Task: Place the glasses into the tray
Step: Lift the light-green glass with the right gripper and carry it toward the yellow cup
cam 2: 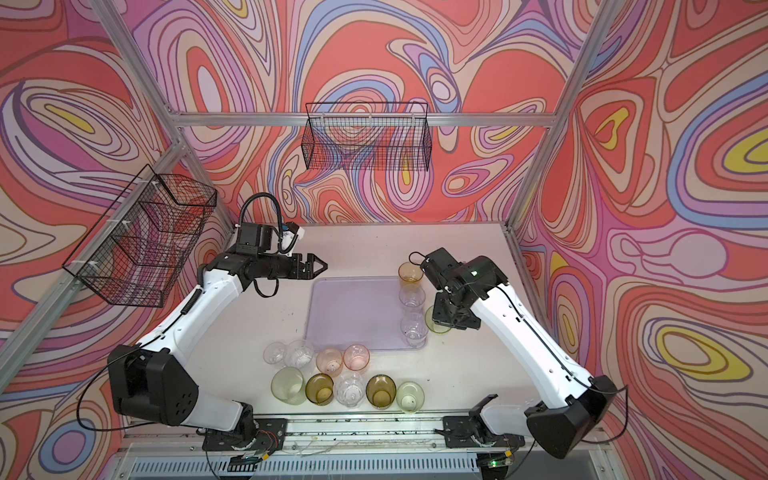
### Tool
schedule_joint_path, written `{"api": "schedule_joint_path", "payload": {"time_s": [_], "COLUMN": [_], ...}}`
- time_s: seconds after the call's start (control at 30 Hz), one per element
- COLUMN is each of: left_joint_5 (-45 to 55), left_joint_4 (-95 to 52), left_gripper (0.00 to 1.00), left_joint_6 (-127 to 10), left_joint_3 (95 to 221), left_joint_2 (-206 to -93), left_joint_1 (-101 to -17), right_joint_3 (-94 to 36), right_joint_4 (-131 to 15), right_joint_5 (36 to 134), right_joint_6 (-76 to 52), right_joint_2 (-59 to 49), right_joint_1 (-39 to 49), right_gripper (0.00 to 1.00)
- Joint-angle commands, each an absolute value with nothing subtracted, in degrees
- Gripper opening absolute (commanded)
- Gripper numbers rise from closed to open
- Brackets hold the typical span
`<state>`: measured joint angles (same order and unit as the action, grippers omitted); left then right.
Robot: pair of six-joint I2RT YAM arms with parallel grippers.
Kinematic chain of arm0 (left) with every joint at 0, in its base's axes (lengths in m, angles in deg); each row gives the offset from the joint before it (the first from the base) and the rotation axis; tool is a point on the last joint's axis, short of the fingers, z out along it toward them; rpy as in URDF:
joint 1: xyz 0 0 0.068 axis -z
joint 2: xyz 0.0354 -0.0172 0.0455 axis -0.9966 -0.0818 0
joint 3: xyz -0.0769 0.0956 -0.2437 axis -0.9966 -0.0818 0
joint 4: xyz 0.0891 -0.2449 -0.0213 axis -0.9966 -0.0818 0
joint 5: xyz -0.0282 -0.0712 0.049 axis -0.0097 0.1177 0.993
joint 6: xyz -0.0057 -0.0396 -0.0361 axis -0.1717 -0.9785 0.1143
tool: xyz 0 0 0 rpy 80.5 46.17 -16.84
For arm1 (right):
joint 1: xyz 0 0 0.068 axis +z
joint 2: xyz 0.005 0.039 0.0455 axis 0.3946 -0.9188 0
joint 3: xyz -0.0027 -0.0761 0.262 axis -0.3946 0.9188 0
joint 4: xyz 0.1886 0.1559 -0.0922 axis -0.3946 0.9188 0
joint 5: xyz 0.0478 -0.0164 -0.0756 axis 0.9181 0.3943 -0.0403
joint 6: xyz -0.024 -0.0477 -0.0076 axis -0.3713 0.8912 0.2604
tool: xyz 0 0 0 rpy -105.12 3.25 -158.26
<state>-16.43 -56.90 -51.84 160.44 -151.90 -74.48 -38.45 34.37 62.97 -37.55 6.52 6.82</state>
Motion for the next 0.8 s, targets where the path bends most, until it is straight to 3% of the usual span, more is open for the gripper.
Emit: {"api": "schedule_joint_path", "payload": {"time_s": [0.0,0.77], "left_joint_5": [-16.0,-15.4], "left_joint_4": [-58.4,-58.8], "left_gripper": [0.99,1.00], "left_joint_6": [-50.8,-49.4], "left_joint_3": [160.6,160.3], "left_joint_2": [-151.5,-149.5], "left_joint_1": [-74.5,-74.5], "right_joint_3": [-41.3,-62.0], "right_joint_4": [31.4,23.7], "right_joint_5": [63.1,71.7], "right_joint_6": [-33.6,-22.7], "right_joint_2": [4.3,-18.0], "right_joint_1": [5.6,1.1], "right_gripper": [0.00,0.00]}}
